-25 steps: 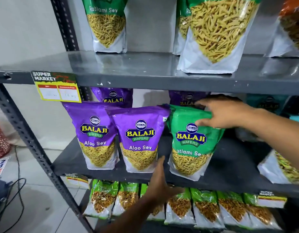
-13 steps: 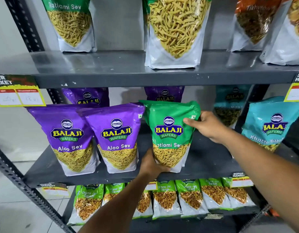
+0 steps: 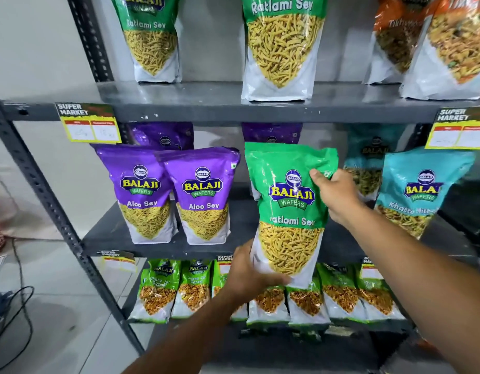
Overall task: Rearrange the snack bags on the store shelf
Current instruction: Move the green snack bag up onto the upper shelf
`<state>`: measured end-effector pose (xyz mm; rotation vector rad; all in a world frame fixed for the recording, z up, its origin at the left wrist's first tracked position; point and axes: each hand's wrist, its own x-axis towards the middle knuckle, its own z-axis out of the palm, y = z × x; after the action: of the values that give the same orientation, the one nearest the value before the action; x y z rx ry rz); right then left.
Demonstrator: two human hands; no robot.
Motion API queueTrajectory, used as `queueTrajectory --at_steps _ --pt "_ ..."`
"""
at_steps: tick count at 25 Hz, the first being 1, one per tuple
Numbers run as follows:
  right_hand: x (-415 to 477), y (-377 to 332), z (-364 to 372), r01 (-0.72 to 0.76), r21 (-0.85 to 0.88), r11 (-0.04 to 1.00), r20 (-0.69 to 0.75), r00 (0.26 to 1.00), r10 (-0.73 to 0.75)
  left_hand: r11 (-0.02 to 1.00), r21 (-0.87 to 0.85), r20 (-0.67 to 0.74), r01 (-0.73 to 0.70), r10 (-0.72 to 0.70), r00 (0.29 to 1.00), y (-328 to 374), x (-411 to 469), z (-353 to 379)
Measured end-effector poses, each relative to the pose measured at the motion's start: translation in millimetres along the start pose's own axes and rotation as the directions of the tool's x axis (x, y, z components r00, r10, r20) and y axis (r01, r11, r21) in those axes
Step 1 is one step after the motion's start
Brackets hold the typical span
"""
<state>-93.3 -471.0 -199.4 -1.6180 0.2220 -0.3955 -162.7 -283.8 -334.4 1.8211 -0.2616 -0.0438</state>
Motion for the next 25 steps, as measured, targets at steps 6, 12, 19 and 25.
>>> queueTrajectory --at_steps 6,12,19,25 --pt "-47 -46 10 0.069 0.007 0.998 0.082 0.994 -0.070 1.000 -0.006 -0.126 -0.025 0.024 0.992 22 -49 -15" --pt "-80 -140 47 0.153 0.209 0.966 0.187 0.963 -0.194 0.994 -0.015 -0.290 -0.110 0.101 0.952 78 -66 -77" --pt "-88 -252 108 0.328 0.216 0.920 0.128 0.924 -0.360 0.968 0.085 -0.319 -0.238 0.253 0.913 156 -41 -177" --pt "-71 -318 167 0.427 0.186 0.885 0.075 0.892 -0.446 0.927 0.175 -0.318 -0.333 0.373 0.872 201 5 -253"
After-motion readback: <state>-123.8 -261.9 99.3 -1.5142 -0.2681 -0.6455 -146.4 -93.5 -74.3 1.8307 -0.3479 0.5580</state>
